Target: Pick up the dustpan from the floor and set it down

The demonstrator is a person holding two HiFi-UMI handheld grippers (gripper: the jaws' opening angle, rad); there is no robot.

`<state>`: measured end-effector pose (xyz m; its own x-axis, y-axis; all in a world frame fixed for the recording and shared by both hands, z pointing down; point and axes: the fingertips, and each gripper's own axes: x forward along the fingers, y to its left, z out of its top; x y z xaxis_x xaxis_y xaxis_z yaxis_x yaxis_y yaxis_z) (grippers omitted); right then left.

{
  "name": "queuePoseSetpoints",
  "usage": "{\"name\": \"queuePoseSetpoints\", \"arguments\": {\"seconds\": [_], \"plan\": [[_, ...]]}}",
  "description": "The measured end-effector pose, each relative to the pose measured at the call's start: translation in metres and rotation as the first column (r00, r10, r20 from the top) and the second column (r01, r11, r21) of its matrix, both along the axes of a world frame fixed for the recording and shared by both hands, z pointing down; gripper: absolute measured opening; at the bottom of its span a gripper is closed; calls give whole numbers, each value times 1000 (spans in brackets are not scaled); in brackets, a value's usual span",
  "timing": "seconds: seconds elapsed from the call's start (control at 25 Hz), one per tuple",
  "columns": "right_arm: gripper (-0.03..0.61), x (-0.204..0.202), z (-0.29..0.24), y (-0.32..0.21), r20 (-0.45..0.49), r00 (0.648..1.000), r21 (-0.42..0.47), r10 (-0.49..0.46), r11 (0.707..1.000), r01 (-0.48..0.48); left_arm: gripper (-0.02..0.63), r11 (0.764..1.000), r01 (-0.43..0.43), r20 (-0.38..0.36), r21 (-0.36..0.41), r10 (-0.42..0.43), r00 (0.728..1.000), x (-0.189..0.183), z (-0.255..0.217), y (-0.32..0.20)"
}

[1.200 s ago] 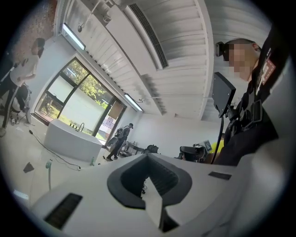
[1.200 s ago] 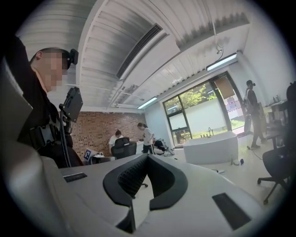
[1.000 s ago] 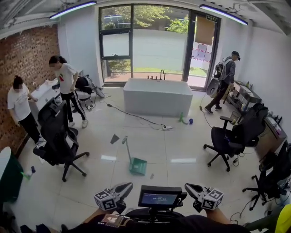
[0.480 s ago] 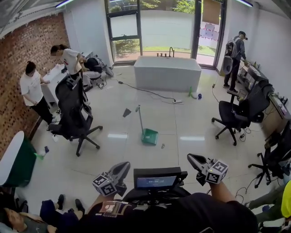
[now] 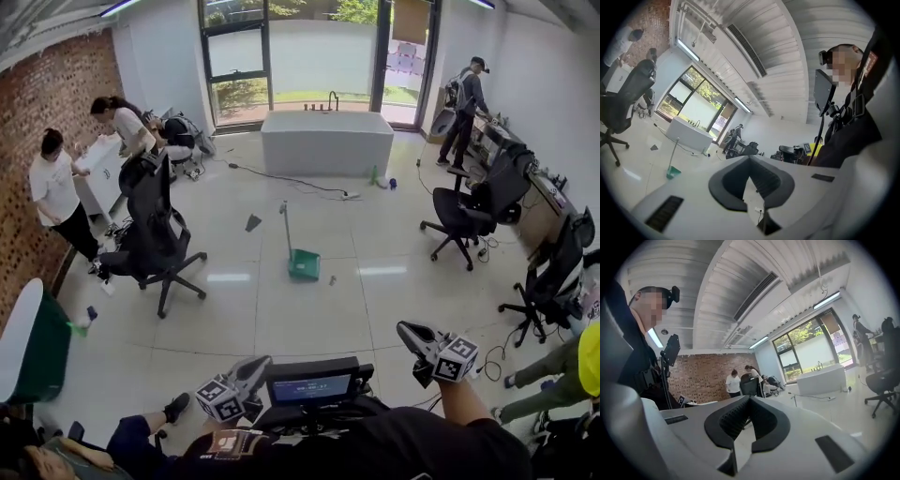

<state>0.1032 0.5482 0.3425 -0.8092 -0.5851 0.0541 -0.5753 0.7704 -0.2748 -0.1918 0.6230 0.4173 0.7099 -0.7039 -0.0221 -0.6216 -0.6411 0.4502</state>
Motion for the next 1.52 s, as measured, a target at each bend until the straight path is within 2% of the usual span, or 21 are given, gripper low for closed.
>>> {"name": "queuePoseSetpoints", "arguments": {"seconds": [0.12, 0.32, 0.56, 0.76, 0.88, 1.0, 1.12, 1.28, 1.52], "plan": [[11, 18, -1, 36, -20, 999, -13, 51, 999, -51, 8, 1000, -20, -29, 15, 20, 999, 9, -9, 17], [11, 79, 3, 94, -17, 994, -19, 104, 994, -104, 8, 998, -64, -32, 30, 65, 997, 66, -11, 49], [11, 173, 7, 177, -11, 995, -24, 102, 994, -102, 8, 994, -102, 2, 45, 102, 995, 168, -20, 110], [9, 255, 40, 251, 44, 997, -84, 61, 995, -57, 8, 997, -73, 9, 18, 72, 997, 272, -26, 172], [9, 282, 77, 270, 57, 997, -118, 44, 992, -37, 8, 998, -69, 2, -7, 69, 998, 310, 1, 199], [9, 310, 85, 281, 69, 997, -126, 32, 992, -23, 8, 998, -63, 10, -21, 63, 998, 345, 10, 230], [9, 302, 70, 295, 85, 996, -98, 2, 995, 7, 8, 1000, -24, 24, -4, 24, 999, 337, -7, 257], [9, 241, 59, 311, 62, 998, -42, -25, 999, 28, 8, 1000, 11, 11, 23, -11, 1000, 273, -14, 279], [9, 164, 55, 334, 27, 998, -40, -48, 998, 49, 8, 999, 26, 14, 47, -26, 1000, 200, -14, 302]]}}
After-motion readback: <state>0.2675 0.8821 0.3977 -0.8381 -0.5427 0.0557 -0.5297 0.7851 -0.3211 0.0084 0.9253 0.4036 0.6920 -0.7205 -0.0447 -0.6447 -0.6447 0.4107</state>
